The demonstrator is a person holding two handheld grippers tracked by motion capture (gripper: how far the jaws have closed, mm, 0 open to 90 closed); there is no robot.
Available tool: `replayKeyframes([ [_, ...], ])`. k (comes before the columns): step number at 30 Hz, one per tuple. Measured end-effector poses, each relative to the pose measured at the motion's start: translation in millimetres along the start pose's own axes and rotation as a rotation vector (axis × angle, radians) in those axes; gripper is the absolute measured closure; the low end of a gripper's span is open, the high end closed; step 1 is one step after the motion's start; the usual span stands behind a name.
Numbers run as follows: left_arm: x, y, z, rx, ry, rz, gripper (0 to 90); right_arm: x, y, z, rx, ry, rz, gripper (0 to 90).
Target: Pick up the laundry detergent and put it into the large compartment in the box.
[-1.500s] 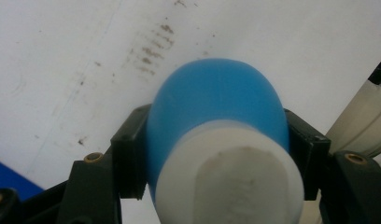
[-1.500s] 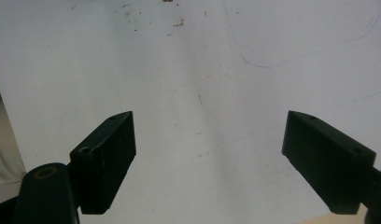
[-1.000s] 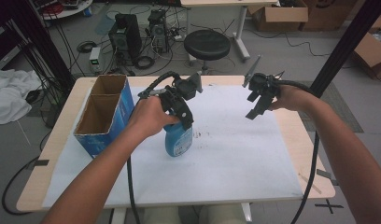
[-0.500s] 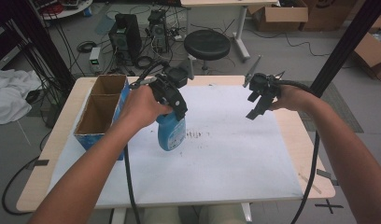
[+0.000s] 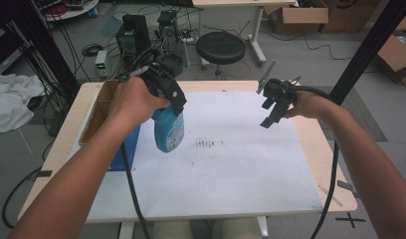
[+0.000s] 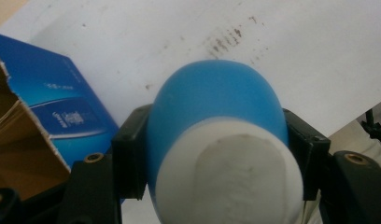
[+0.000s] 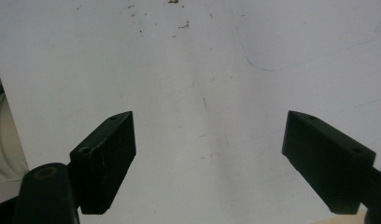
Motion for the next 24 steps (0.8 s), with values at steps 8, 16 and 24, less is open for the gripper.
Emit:
replayKeyframes([
  [8, -1.7, -18.2, 16.4, 0.006, -0.072, -0.014, 37.9, 1.3, 0.9, 1.1, 0.005, -0.004, 0.002, 17.1],
  [16, -4.2, -31.8, 31.7, 0.029, -0.113, -0.004, 37.9, 1.8, 1.5, 1.3, 0.007, -0.006, 0.003, 17.2],
  [24, -11.0, -47.8, 52.2, 0.037, -0.18, -0.024, 37.9, 3.4, 2.6, 1.2, 0.009, -0.01, 0.003, 17.2],
])
Point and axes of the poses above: each handheld gripper's, and its own axes: y roughly forward along the jaws, x roughly out of its top, z roughly to its left, the point moved 9 cm from there along y, roughly forward along the jaws, and after that the axes turned 2 degrees about y, right-handed, at the moved point
